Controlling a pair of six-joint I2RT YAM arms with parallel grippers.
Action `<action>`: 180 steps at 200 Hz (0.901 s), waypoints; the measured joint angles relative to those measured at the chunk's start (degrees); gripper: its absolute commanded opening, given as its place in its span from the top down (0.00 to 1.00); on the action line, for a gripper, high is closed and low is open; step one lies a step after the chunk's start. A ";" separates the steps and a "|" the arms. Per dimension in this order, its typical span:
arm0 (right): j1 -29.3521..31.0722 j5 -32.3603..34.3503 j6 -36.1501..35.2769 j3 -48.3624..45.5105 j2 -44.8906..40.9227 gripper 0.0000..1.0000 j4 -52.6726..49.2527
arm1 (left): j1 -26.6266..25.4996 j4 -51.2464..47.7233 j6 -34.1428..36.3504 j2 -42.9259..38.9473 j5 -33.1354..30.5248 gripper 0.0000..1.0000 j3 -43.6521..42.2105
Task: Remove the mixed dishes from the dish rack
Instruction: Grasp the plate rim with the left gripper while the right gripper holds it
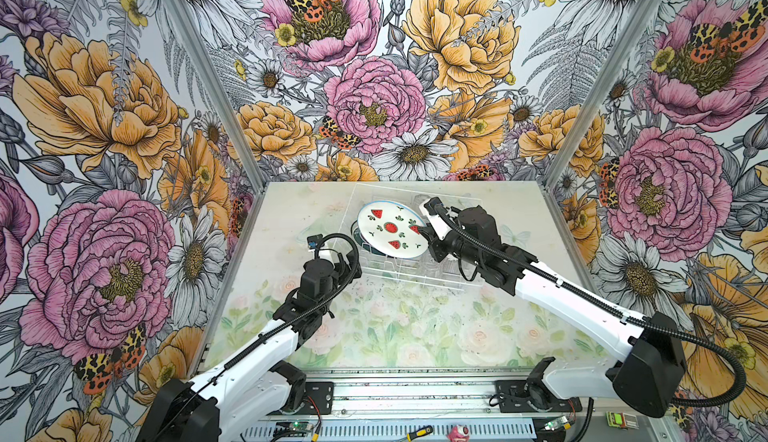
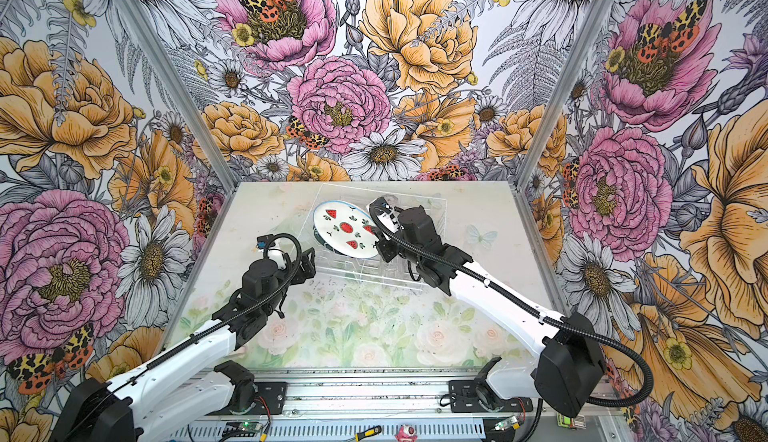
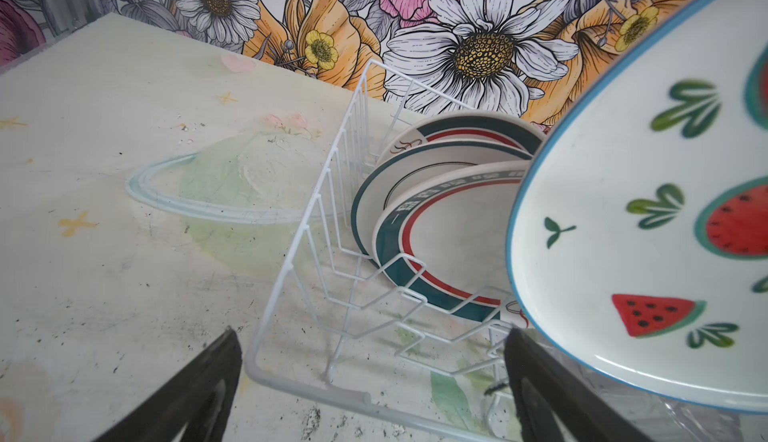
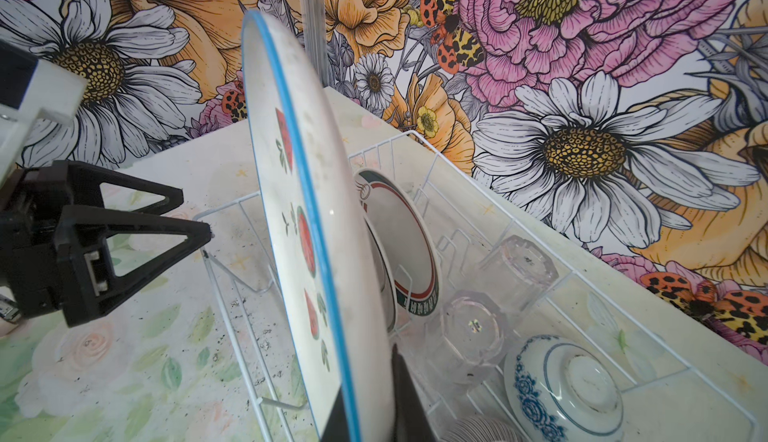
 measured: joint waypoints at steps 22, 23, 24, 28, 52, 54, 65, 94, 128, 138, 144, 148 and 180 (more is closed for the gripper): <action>-0.20 -0.20 3.30 -1.25 -1.11 1.00 1.16 | 0.00 0.11 -0.02 0.46 1.05 0.01 1.51; -0.20 -0.20 3.41 -1.29 -1.16 1.00 1.22 | 0.00 0.13 0.00 0.50 1.14 0.01 1.60; -0.22 -0.20 3.54 -1.33 -1.18 1.00 1.25 | 0.00 0.13 0.00 0.50 1.22 0.01 1.66; -0.24 -0.20 4.31 -1.55 -1.38 1.00 1.49 | 0.00 0.13 0.00 0.57 1.51 0.01 1.86; -0.46 -0.04 9.16 -3.56 -2.84 1.00 4.09 | 0.00 0.26 -0.04 1.01 3.52 0.01 2.99; -0.46 0.00 9.44 -3.67 -2.95 1.00 4.20 | 0.00 0.26 -0.07 1.01 3.74 0.01 3.10; -0.52 0.22 11.74 -4.28 -3.43 1.00 5.01 | 0.00 0.68 -0.37 1.20 4.83 0.01 3.41; -0.79 0.52 17.07 -5.03 -3.91 1.00 7.76 | 0.00 1.64 -1.55 2.03 7.02 0.01 4.46; -1.11 0.15 22.32 -5.90 -3.96 1.00 11.19 | -0.09 3.91 -2.75 3.06 9.68 0.01 5.42; -1.11 -0.48 23.52 -5.97 -3.96 1.00 11.63 | -0.17 4.76 -2.80 3.52 10.21 0.01 5.77; -1.16 -1.01 24.26 -5.99 -3.96 1.00 11.87 | -0.20 5.27 -2.80 3.89 10.64 0.01 6.05; -1.20 -1.29 24.68 -5.99 -3.96 1.00 12.00 | -0.26 5.44 -2.82 4.07 10.78 0.01 6.23; -1.20 -3.72 28.00 -6.51 -3.98 1.00 14.73 | -0.83 7.72 -2.97 5.53 11.85 0.01 7.67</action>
